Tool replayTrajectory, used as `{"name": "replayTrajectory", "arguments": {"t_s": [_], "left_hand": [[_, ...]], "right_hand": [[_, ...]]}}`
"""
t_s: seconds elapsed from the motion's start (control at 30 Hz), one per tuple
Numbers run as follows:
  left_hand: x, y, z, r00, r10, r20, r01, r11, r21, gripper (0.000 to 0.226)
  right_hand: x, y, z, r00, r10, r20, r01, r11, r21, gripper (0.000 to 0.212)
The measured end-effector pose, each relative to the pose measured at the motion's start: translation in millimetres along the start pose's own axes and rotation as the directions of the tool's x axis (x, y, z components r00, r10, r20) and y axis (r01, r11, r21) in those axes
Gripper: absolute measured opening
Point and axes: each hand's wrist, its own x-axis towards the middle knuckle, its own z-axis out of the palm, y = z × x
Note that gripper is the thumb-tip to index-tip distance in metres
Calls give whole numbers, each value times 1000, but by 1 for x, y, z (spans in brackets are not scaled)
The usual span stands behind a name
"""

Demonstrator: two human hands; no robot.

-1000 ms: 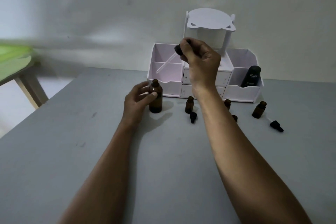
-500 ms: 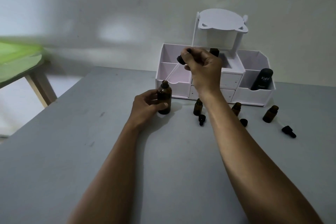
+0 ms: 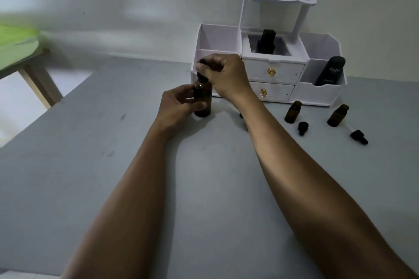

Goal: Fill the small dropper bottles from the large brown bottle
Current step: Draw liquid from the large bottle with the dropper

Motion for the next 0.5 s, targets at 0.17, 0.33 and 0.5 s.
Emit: {"name": "replayTrajectory", "arguments": {"t_s": [0.17,0.33,0.5], "left_hand": [[2,-2,0,1000,10,-9,-10,1000,24,53],[4,-3,2,1000,13,-11,-13,998,60,52],[3,-4,2,1000,5,-19,-3,998,58,51]], "right_hand": [[-3,2,1,1000,11,-30,-11,1000,0,18],[-1,2,5,995,6,-98,-6,1000,2,12],[0,1,11,989,-11,-147,7,1000,-28,9]]}}
